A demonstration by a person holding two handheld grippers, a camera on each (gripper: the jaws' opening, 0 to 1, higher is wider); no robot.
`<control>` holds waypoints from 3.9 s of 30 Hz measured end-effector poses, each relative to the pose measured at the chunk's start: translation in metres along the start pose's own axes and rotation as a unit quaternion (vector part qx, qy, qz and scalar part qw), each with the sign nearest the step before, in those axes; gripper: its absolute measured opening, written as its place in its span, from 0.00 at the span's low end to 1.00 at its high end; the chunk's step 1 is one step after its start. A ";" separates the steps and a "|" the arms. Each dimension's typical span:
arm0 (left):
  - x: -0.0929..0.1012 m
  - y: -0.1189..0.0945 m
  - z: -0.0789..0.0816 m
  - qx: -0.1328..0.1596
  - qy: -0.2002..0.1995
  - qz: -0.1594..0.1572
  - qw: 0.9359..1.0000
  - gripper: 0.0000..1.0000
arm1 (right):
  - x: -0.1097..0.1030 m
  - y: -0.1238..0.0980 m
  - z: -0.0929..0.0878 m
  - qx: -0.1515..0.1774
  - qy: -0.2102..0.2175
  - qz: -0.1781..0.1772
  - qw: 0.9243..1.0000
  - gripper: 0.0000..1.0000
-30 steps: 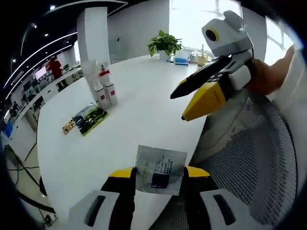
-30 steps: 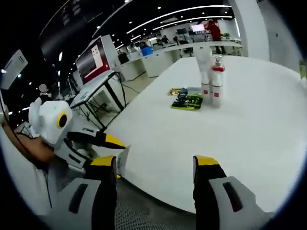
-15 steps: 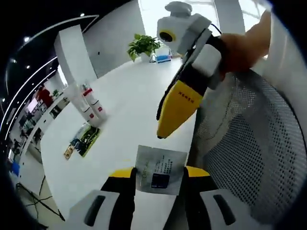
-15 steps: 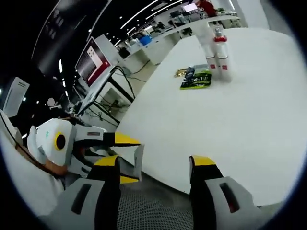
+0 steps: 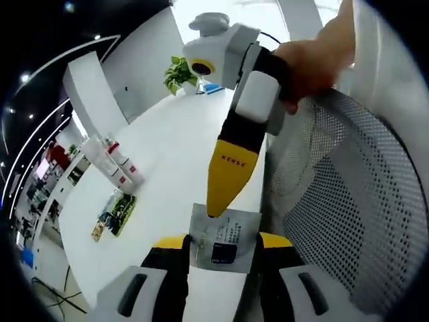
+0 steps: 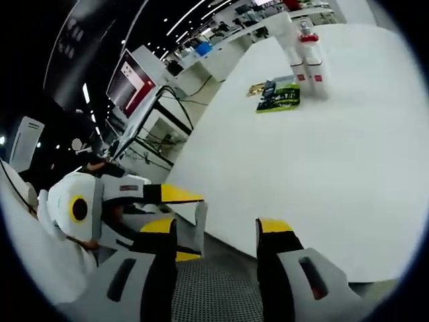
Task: Arrange the skincare products in the storage area until every visible bottle or jar stands upright without overlapping.
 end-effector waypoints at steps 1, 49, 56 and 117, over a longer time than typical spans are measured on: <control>0.001 0.000 0.000 0.000 0.006 -0.001 1.000 0.40 | 0.000 0.000 0.000 -0.002 0.002 0.002 1.000 0.41; 0.003 0.001 0.001 0.000 0.016 -0.004 1.000 0.41 | 0.004 0.000 -0.003 -0.013 -0.008 -0.012 1.000 0.37; 0.002 0.000 0.001 0.001 0.016 -0.001 1.000 0.41 | 0.003 -0.001 -0.003 -0.010 -0.011 -0.013 1.000 0.36; 0.019 -0.006 0.017 0.062 -0.028 -0.071 0.995 0.41 | -0.016 -0.007 -0.012 -0.048 0.007 0.052 0.997 0.00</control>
Point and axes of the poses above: the point that each gripper's makers call its tool centre point, and the gripper's own axes: y roughly forward along the fingers, x roughly to its right, z roughly out of its top, the point moved 5 cm from there along -y, roughly backward along the fingers, and after that the axes turned 8 degrees about -y, right-handed, at the moved point
